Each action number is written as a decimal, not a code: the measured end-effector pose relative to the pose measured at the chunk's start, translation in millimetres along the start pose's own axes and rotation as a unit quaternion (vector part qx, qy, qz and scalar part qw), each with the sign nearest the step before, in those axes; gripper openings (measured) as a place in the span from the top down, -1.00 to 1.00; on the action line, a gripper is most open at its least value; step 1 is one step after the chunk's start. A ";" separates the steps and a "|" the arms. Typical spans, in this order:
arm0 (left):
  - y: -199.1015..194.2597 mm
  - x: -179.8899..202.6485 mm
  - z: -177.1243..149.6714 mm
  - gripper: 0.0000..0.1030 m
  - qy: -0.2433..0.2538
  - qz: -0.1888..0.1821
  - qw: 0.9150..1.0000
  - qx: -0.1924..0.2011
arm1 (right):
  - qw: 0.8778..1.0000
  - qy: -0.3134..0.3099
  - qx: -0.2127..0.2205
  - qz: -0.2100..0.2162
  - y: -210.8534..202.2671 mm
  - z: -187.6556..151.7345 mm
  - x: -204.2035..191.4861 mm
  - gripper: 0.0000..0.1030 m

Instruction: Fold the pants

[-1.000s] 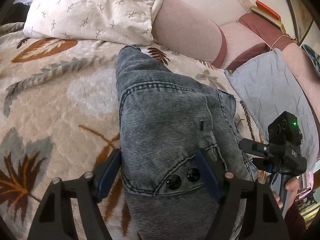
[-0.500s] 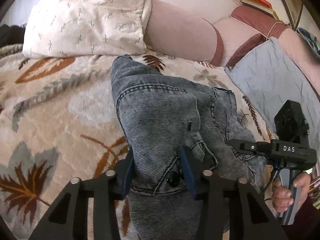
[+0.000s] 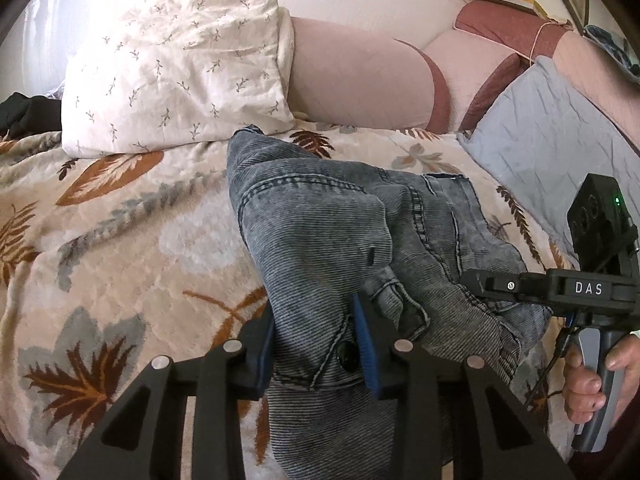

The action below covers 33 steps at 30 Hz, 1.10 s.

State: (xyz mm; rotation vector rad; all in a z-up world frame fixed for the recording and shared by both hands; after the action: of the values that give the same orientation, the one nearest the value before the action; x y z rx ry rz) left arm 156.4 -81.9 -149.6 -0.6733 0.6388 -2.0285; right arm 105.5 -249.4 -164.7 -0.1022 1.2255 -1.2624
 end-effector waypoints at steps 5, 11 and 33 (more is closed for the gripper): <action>-6.8 0.2 2.3 0.28 0.007 0.012 1.000 0.009 | 1.000 -0.002 0.002 0.000 -0.1 -0.5 -2.3 0.21; -17.2 -5.7 9.3 0.30 0.001 0.025 0.999 0.021 | 1.000 -0.011 0.003 0.006 1.2 -1.5 -11.7 0.23; -80.5 -29.0 37.2 0.31 0.004 0.092 0.991 0.097 | 0.996 -0.054 0.042 0.052 -0.8 -3.4 -69.5 0.25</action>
State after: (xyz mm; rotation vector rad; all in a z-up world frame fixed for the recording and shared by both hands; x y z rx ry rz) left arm 148.1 -25.1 -76.1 -0.4743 0.4822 -1.8913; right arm 115.4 -195.7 -121.6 -0.0445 1.0701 -1.2007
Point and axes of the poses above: each gripper's, at about its wrist camera, not at the fingertips, and y roughly the way its jaws point, x to its right, z to its top, the point moved 6 cm from there along y, roughly the way its jaws point, and after that the axes turned 7 degrees about x, right-handed, at the moved point
